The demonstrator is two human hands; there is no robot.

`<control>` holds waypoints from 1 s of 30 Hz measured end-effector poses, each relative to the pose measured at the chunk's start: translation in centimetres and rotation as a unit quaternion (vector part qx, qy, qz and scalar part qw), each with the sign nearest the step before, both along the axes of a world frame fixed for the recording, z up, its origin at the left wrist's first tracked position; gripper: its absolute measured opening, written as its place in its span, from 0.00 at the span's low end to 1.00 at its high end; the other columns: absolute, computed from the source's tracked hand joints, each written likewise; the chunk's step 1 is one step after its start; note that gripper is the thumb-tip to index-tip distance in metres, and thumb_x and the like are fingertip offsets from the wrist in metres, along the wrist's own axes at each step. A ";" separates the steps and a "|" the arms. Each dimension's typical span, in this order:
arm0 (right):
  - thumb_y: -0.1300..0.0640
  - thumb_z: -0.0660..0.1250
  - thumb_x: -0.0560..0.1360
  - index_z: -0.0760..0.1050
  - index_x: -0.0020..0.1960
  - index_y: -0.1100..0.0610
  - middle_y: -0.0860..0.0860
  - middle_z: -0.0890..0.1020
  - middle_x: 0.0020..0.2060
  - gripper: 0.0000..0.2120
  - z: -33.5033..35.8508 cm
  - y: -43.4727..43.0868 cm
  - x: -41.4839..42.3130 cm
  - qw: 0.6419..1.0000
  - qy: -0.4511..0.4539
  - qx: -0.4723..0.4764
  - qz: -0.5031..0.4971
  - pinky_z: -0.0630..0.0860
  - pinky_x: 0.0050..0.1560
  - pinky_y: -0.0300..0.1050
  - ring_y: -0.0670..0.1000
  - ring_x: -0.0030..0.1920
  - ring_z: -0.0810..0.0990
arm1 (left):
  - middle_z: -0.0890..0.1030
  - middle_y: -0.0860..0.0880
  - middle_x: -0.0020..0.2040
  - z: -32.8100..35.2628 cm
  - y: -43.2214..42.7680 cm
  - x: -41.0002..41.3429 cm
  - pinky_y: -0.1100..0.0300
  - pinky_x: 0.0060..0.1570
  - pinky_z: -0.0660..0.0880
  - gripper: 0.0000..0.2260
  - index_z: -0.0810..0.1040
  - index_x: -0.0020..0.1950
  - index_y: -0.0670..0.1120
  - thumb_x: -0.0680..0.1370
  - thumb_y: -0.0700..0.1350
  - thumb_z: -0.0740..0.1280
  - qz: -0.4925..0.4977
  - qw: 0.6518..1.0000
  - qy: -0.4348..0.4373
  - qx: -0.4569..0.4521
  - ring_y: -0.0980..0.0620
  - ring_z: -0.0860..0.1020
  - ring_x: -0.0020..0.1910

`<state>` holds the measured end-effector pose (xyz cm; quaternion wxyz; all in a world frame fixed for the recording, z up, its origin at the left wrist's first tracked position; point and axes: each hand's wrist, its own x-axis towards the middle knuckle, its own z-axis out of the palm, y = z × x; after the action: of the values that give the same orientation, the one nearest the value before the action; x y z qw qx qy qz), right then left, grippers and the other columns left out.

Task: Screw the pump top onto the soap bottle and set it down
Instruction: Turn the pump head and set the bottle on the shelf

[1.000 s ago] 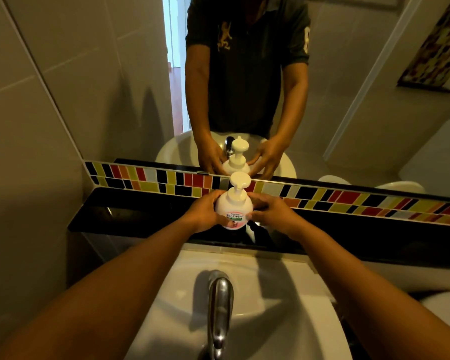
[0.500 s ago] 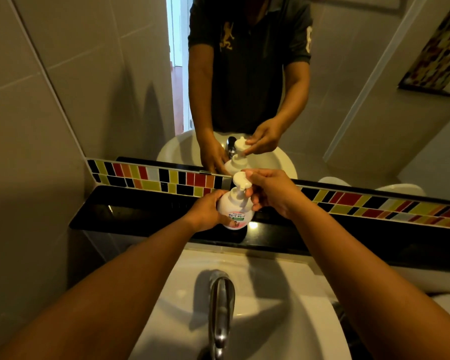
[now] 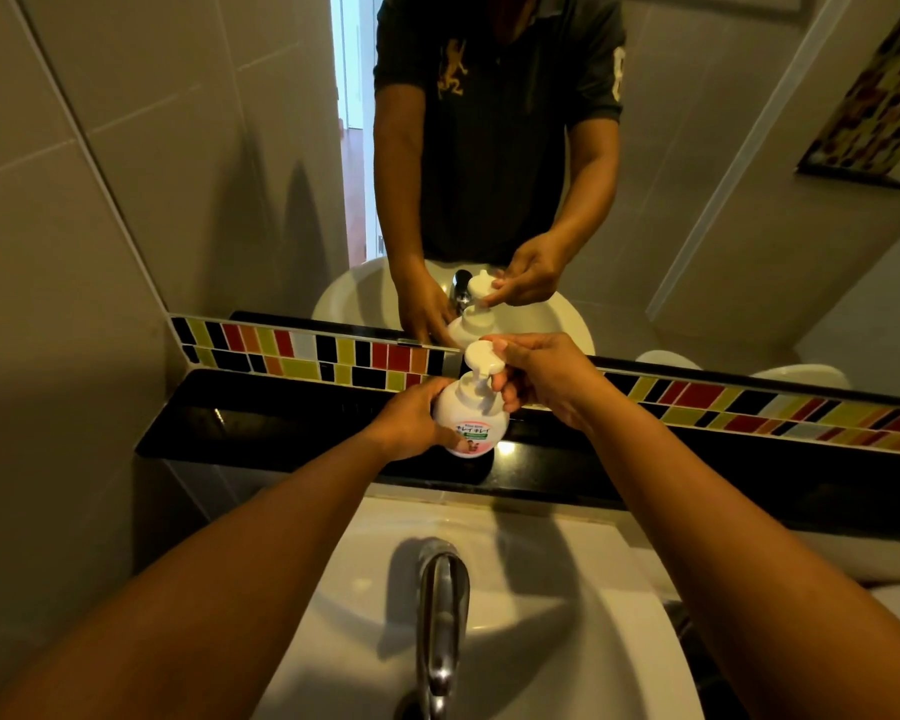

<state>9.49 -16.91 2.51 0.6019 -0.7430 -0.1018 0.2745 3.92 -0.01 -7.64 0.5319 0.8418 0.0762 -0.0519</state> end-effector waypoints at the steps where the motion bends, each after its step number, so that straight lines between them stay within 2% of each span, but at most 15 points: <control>1: 0.58 0.59 0.83 0.76 0.67 0.62 0.59 0.79 0.33 0.16 0.0 0.0 0.0 1.000 0.000 -0.002 0.001 0.77 0.29 0.44 0.51 0.27 0.76 | 0.79 0.50 0.61 0.0 0.0 0.0 0.55 0.52 0.77 0.30 0.73 0.64 0.51 0.65 0.40 0.79 0.000 1.000 0.001 0.000 0.51 0.77 0.56; 7: 0.58 0.59 0.83 0.76 0.67 0.62 0.59 0.79 0.33 0.16 0.0 0.0 0.3 1.000 -0.001 -0.005 0.008 0.77 0.31 0.44 0.51 0.28 0.75 | 0.80 0.49 0.60 0.0 0.2 0.1 0.51 0.56 0.78 0.30 0.74 0.64 0.50 0.65 0.39 0.79 -0.003 1.000 0.006 -0.005 0.49 0.78 0.57; 11: 0.58 0.60 0.83 0.76 0.67 0.62 0.59 0.79 0.33 0.16 -0.1 0.0 0.4 1.000 0.005 -0.002 0.008 0.77 0.31 0.44 0.52 0.29 0.75 | 0.79 0.52 0.58 -0.1 0.1 0.0 0.55 0.52 0.77 0.30 0.74 0.64 0.50 0.65 0.39 0.79 0.000 1.000 0.002 -0.006 0.51 0.77 0.56; 18: 0.56 0.62 0.81 0.79 0.60 0.59 0.57 0.80 0.30 0.12 -1.0 -0.4 0.7 1.000 0.014 0.026 0.006 0.77 0.26 0.43 0.51 0.25 0.77 | 0.79 0.49 0.62 -0.1 -0.1 -0.1 0.55 0.53 0.75 0.31 0.73 0.66 0.49 0.66 0.39 0.79 -0.001 1.000 -0.001 -0.007 0.49 0.77 0.58; 21: 0.50 0.65 0.79 0.79 0.55 0.62 0.56 0.80 0.29 0.16 -2.4 -1.2 1.0 0.998 0.014 0.022 -0.052 0.76 0.25 0.43 0.50 0.25 0.77 | 0.77 0.47 0.64 -0.1 0.0 -0.1 0.51 0.58 0.76 0.34 0.71 0.67 0.49 0.65 0.37 0.79 0.007 1.000 0.001 -0.021 0.47 0.76 0.62; 23: 0.47 0.64 0.79 0.80 0.49 0.59 0.55 0.81 0.29 0.15 -4.0 -1.7 1.1 0.992 -0.003 -0.010 -0.129 0.77 0.27 0.43 0.49 0.25 0.78 | 0.76 0.46 0.67 -0.2 0.1 -0.2 0.46 0.61 0.76 0.38 0.68 0.70 0.49 0.64 0.37 0.80 0.008 0.999 0.004 -0.037 0.45 0.75 0.64; 25: 0.48 0.62 0.80 0.79 0.49 0.56 0.54 0.81 0.34 0.13 -6.1 -2.2 1.0 0.978 -0.043 -0.062 -0.195 0.78 0.34 0.45 0.51 0.33 0.80 | 0.74 0.46 0.69 -0.2 0.3 -0.3 0.43 0.64 0.74 0.43 0.64 0.74 0.49 0.63 0.37 0.80 0.010 0.999 0.011 -0.044 0.44 0.73 0.67; 27: 0.50 0.61 0.81 0.80 0.53 0.56 0.53 0.82 0.39 0.13 -8.7 -2.8 0.8 0.961 -0.117 -0.135 -0.212 0.77 0.40 0.45 0.53 0.41 0.80 | 0.71 0.46 0.72 -0.5 0.7 -0.5 0.41 0.67 0.71 0.46 0.62 0.75 0.49 0.63 0.40 0.81 0.014 1.000 0.015 -0.023 0.44 0.70 0.70; 29: 0.51 0.60 0.81 0.80 0.59 0.56 0.54 0.83 0.51 0.14 -11.1 -3.6 0.1 0.932 -0.197 -0.235 -0.193 0.78 0.48 0.48 0.53 0.50 0.81 | 0.67 0.46 0.75 -1.2 1.4 -1.0 0.42 0.69 0.68 0.47 0.61 0.76 0.51 0.62 0.44 0.81 0.015 0.999 0.012 0.049 0.44 0.66 0.73; 30: 0.50 0.60 0.81 0.78 0.63 0.55 0.55 0.82 0.58 0.15 -12.2 -4.0 -0.3 0.914 -0.229 -0.285 -0.175 0.78 0.55 0.52 0.55 0.57 0.80 | 0.64 0.46 0.77 -1.7 1.9 -1.5 0.42 0.70 0.66 0.47 0.59 0.77 0.52 0.63 0.48 0.80 0.016 0.994 0.013 0.105 0.43 0.64 0.75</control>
<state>9.14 -20.90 -9.71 0.3628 -0.9316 -0.0227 0.0041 2.45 1.87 -9.32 0.4406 0.8907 0.1016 -0.0465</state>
